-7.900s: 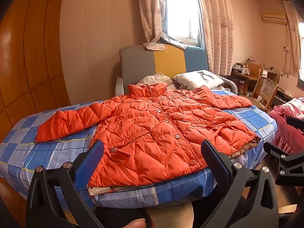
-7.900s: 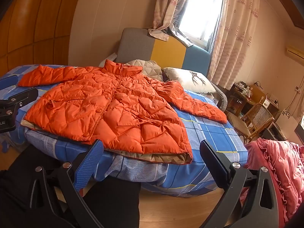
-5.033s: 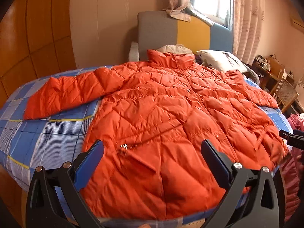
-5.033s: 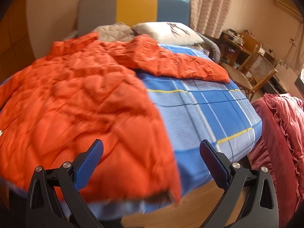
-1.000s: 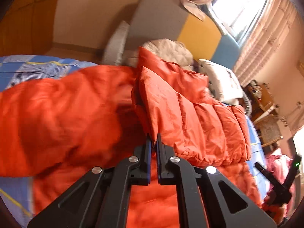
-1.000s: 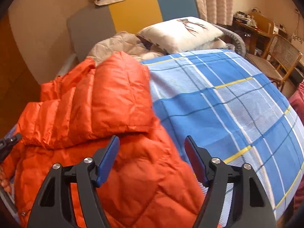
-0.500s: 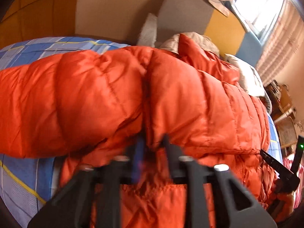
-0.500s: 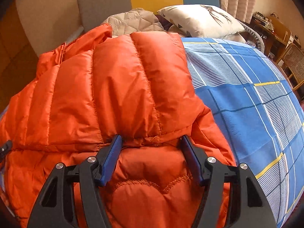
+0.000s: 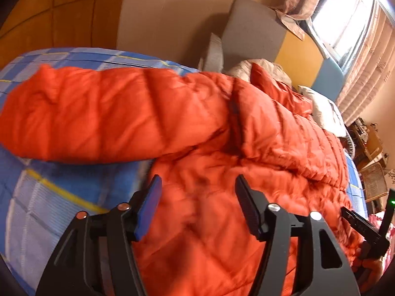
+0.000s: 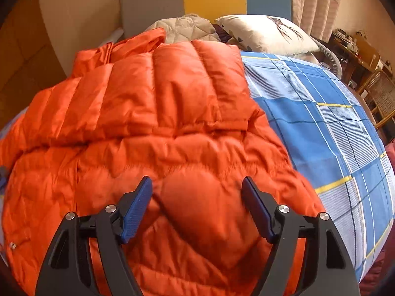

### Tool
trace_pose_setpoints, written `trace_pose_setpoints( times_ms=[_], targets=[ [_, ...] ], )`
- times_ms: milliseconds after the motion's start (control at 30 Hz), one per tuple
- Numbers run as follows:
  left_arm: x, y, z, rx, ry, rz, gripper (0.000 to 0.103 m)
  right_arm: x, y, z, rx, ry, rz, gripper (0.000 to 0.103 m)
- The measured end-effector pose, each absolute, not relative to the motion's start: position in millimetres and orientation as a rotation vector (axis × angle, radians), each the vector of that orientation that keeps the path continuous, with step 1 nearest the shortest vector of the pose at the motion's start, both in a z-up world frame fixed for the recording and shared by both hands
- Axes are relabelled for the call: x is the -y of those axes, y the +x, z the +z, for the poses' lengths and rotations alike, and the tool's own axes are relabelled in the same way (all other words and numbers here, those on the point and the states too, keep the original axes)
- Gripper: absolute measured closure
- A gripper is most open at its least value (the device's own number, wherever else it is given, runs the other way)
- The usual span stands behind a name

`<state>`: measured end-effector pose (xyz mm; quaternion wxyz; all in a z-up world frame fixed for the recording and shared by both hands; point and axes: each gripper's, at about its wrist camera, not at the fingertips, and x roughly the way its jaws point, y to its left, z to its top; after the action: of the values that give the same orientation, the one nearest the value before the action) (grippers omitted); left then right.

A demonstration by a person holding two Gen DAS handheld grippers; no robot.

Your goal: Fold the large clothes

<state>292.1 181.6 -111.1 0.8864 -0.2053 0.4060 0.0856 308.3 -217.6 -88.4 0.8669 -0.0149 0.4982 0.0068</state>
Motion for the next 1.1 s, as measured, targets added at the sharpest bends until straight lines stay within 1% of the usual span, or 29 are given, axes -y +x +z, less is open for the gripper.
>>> trace_pose_setpoints(
  times_ms=[67, 167, 467, 633, 700, 833, 867, 900, 933, 967, 1000, 1100],
  targets=[
    [-194.7, 278.9, -112.2, -0.841, -0.435, 0.194, 0.032, 213.2, 298.2, -88.0, -1.045, -0.049, 0.027, 0.026],
    [-225.0, 256.5, -118.6, -0.851, -0.472, 0.232, 0.030, 206.0, 283.1, -88.4, -1.036, -0.090, 0.040, 0.025],
    [-335.7, 199.8, -136.6, -0.811, -0.691, 0.463, 0.030, 197.7, 258.1, -96.5, -1.034, -0.127, 0.040, 0.024],
    [-385.3, 194.2, -142.5, -0.771, -0.787, 0.555, 0.031, 195.9, 259.1, -98.9, -1.039, -0.133, 0.029, 0.024],
    [-400.2, 197.9, -144.8, -0.761, -0.816, 0.579, 0.034, 195.9, 259.6, -99.7, -1.042, -0.133, 0.024, 0.023],
    [-422.7, 212.9, -156.6, -0.739, -0.894, 0.601, 0.045, 195.8, 260.8, -101.0, -1.048, -0.128, 0.013, 0.022],
    [-425.4, 214.6, -157.2, -0.729, -0.899, 0.599, 0.053, 195.3, 260.9, -101.3, -1.049, -0.130, 0.011, 0.022],
    [-429.9, 216.4, -159.1, -0.725, -0.908, 0.591, 0.061, 194.8, 260.6, -101.7, -1.050, -0.131, 0.008, 0.022],
    [-434.2, 218.7, -161.7, -0.729, -0.912, 0.585, 0.076, 194.4, 261.4, -102.1, -1.051, -0.133, 0.007, 0.022],
    [-437.9, 219.6, -162.1, -0.728, -0.904, 0.586, 0.095, 193.9, 261.0, -102.5, -1.053, -0.136, 0.005, 0.022],
    [-437.4, 222.2, -160.7, -0.725, -0.872, 0.595, 0.100, 193.3, 261.3, -102.8, -1.055, -0.140, 0.003, 0.022],
    [-435.0, 222.4, -147.3, -0.689, -0.843, 0.582, 0.102, 192.7, 262.3, -104.0, -1.056, -0.142, 0.000, 0.022]
  ],
)
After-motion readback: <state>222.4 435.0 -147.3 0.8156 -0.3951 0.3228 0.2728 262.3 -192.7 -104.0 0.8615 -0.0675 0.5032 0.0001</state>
